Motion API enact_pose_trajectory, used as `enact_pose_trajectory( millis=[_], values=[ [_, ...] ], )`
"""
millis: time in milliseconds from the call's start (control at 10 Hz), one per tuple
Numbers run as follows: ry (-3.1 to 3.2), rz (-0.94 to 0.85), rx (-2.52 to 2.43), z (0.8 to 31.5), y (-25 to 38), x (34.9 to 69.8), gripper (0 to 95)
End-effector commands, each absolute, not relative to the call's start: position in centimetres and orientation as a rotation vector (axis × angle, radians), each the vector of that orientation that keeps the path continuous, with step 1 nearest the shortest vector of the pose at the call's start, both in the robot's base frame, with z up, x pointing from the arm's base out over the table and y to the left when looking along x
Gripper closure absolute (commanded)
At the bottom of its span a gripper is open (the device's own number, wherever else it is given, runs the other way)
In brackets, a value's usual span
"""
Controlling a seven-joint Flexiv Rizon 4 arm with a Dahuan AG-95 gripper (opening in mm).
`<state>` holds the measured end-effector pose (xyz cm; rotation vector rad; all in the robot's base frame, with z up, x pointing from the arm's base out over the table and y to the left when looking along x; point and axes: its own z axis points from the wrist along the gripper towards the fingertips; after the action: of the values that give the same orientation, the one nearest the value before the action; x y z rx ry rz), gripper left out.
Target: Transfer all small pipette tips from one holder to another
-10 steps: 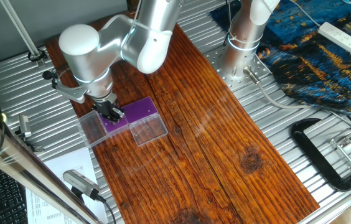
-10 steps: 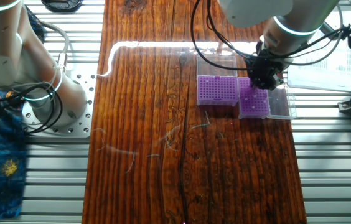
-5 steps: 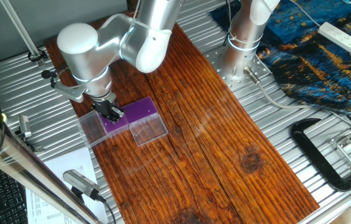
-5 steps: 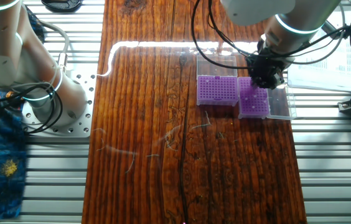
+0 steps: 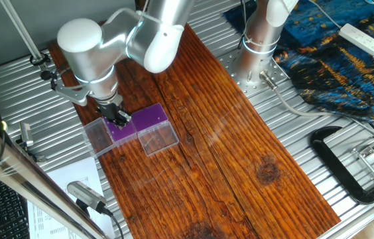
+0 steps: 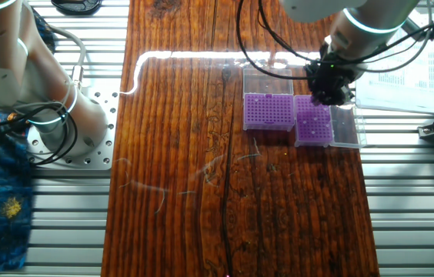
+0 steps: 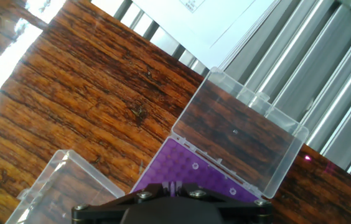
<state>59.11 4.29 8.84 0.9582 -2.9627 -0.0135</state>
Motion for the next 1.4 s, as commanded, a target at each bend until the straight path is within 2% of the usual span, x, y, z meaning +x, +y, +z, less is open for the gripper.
enact_pose_trajectory(
  millis=[100, 400, 700, 1400],
  values=[
    [-2.951, -0.019, 0.957, 9.9, 4.3, 58.6, 95.0],
    [-2.972, -0.036, 0.912, 10.5, 4.6, 56.3, 95.0],
    [-3.006, -0.027, 0.832, 9.6, 6.3, 54.4, 95.0],
    [-2.995, -0.025, 0.848, 8.3, 5.5, 52.3, 95.0]
  ],
)
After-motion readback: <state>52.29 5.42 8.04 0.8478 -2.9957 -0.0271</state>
